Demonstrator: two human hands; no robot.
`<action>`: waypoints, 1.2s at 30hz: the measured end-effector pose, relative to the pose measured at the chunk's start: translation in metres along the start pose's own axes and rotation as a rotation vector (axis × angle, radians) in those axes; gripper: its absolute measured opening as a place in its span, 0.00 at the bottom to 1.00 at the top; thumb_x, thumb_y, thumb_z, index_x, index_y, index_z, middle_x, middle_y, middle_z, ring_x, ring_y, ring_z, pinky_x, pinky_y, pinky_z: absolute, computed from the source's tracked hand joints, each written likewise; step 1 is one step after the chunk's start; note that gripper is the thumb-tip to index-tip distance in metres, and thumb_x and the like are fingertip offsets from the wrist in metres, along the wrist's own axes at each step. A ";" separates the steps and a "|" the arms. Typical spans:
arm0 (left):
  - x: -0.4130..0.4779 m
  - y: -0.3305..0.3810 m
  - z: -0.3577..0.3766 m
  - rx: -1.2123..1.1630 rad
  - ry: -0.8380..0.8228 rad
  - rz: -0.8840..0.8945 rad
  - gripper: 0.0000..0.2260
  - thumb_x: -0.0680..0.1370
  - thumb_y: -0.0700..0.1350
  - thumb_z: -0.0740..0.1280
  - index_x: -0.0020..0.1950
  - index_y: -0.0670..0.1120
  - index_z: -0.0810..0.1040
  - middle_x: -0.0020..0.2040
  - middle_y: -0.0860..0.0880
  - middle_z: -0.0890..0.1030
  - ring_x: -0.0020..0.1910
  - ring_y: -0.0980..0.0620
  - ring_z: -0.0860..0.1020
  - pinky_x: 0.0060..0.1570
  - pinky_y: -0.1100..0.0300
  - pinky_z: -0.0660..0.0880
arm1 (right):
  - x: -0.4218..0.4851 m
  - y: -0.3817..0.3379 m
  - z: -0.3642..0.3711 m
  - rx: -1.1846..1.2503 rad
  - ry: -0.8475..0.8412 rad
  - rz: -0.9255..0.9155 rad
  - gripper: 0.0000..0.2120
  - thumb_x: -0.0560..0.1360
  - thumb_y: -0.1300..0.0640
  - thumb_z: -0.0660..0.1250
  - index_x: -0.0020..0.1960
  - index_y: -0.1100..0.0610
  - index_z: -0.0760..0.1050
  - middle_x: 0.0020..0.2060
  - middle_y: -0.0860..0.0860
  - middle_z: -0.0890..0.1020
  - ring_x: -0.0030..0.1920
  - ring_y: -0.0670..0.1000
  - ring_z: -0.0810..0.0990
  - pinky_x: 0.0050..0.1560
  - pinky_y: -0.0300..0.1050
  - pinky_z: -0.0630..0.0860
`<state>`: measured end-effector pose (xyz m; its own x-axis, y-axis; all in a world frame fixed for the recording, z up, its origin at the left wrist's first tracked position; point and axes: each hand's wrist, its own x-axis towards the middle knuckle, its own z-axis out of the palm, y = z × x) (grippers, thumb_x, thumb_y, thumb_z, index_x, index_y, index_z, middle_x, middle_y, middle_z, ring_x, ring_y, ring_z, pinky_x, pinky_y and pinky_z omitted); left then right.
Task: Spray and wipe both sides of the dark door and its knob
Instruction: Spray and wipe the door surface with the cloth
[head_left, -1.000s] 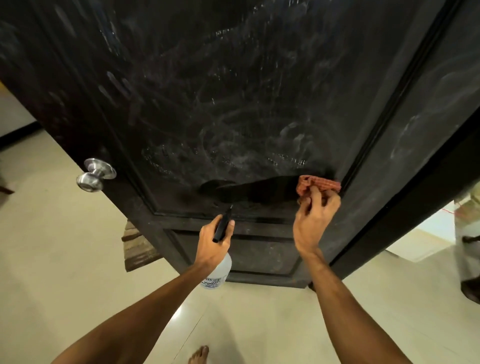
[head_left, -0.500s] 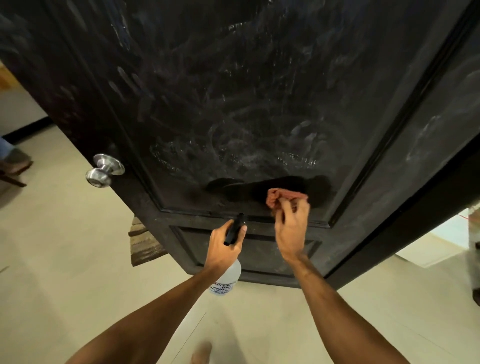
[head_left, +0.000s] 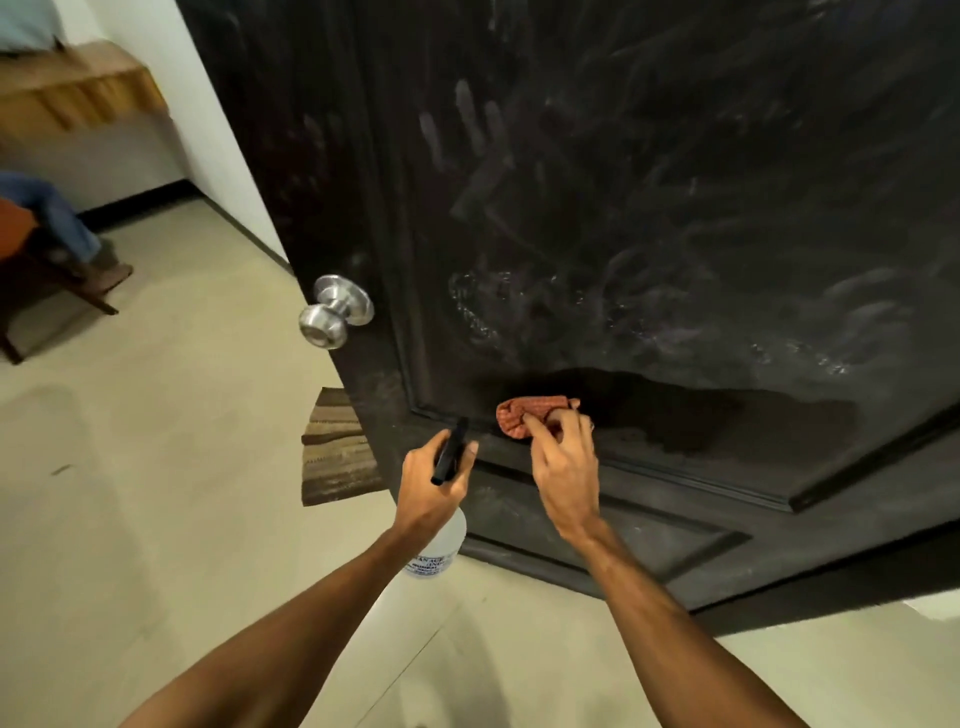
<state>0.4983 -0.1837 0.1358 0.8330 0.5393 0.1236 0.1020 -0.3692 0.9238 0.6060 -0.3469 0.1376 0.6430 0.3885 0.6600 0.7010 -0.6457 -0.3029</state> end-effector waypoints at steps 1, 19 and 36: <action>0.001 -0.005 -0.005 -0.005 -0.007 0.006 0.09 0.82 0.51 0.72 0.46 0.49 0.78 0.32 0.49 0.78 0.30 0.47 0.77 0.33 0.43 0.76 | 0.006 -0.005 0.001 0.020 0.050 0.035 0.13 0.76 0.68 0.68 0.59 0.60 0.83 0.51 0.56 0.73 0.49 0.59 0.73 0.43 0.56 0.79; 0.023 -0.087 -0.084 -0.049 0.170 0.035 0.07 0.81 0.52 0.71 0.51 0.49 0.80 0.38 0.51 0.82 0.37 0.50 0.81 0.38 0.46 0.81 | 0.037 -0.094 0.110 -0.091 -0.417 -0.368 0.22 0.81 0.53 0.51 0.63 0.60 0.78 0.59 0.59 0.75 0.57 0.59 0.72 0.55 0.60 0.75; 0.037 -0.130 -0.111 -0.031 0.276 0.120 0.03 0.81 0.54 0.70 0.54 0.58 0.79 0.43 0.49 0.84 0.41 0.48 0.83 0.41 0.45 0.83 | 0.100 -0.129 0.142 -0.046 -0.206 -0.483 0.17 0.78 0.62 0.64 0.67 0.60 0.77 0.66 0.59 0.74 0.64 0.59 0.69 0.64 0.52 0.69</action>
<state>0.4553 -0.0315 0.0611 0.6583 0.6803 0.3221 -0.0082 -0.4215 0.9068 0.6235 -0.1315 0.1448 0.3006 0.7674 0.5663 0.9211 -0.3875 0.0363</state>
